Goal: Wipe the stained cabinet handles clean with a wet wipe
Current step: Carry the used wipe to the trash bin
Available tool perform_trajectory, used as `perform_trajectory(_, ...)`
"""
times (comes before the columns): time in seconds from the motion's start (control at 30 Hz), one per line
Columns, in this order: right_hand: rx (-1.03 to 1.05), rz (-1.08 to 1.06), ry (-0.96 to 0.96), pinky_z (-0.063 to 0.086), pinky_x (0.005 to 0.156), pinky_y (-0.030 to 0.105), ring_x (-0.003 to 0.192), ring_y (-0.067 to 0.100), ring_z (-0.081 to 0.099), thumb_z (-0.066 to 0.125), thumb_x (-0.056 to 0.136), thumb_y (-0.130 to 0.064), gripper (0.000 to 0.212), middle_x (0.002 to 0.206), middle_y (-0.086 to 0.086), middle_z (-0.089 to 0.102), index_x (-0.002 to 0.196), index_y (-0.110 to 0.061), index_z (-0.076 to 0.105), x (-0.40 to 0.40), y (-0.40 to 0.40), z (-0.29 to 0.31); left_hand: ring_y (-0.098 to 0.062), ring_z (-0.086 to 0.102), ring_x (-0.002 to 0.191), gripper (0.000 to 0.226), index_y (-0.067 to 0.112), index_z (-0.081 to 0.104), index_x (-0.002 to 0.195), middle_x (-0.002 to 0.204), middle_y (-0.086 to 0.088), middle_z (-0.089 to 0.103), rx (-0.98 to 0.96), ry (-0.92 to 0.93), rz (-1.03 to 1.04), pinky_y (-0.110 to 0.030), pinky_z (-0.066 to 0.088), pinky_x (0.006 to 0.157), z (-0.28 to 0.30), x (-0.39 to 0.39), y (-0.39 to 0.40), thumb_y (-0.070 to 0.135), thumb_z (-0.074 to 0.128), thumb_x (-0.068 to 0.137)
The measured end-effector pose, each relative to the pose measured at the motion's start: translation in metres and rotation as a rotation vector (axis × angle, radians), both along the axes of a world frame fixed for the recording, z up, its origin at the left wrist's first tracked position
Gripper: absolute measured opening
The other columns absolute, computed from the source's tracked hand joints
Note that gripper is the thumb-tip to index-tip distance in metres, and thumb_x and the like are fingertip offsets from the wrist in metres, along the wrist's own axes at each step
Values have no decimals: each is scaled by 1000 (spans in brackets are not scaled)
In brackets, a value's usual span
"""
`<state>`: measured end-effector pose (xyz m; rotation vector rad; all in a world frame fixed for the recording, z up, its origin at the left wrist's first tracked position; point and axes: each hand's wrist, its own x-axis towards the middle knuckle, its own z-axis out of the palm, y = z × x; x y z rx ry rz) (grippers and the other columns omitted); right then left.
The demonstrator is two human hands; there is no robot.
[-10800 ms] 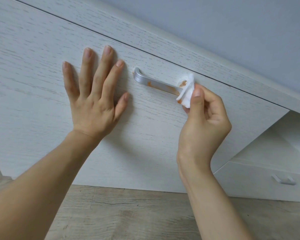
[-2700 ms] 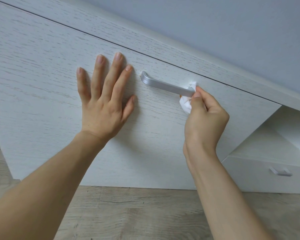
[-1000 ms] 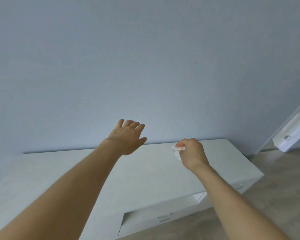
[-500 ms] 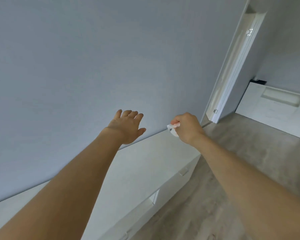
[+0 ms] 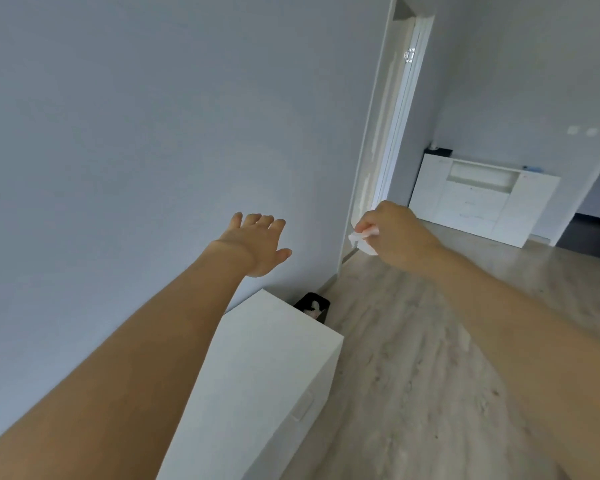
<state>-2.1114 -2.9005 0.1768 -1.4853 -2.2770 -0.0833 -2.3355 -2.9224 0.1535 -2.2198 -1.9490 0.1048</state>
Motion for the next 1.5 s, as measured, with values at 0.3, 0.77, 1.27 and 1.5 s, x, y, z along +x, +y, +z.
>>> perform_trajectory(0.3, -45, -64, -33, 36, 78, 21, 104, 26, 54, 49, 89, 3, 27, 113, 13, 57, 107, -6, 67, 166, 213, -9, -24, 4, 147, 64, 18, 4, 154, 160, -4, 7, 2, -38, 19, -45, 3, 119, -12, 138, 213, 49, 25, 102)
perform_trajectory(0.77, -153, 354, 178, 32, 79, 15, 105, 24, 54, 55, 90, -7, 24, 115, 13, 54, 111, -9, 64, 90, 530, -78, -25, 8, 146, 64, 17, 10, 153, 159, -4, 12, -31, -102, 249, -45, 4, 119, -89, 152, 482, 49, 29, 101)
perform_trajectory(1.27, -590, 457, 73, 44, 86, 24, 107, 22, 58, 49, 89, -3, 28, 116, 10, 64, 112, -4, 65, 46, 833, -264, -24, 7, 147, 63, 15, 7, 153, 160, -5, 8, -463, -220, 473, -44, 5, 119, -289, 122, 724, 47, 28, 102)
perform_trajectory(1.5, -723, 575, -126, 40, 78, 26, 103, 27, 54, 46, 92, -4, 29, 118, 14, 50, 116, -5, 61, 22, 939, -427, -25, 18, 144, 60, 14, 14, 152, 158, -7, 17, -600, -316, 654, -41, 13, 117, -429, 137, 799, 45, 29, 103)
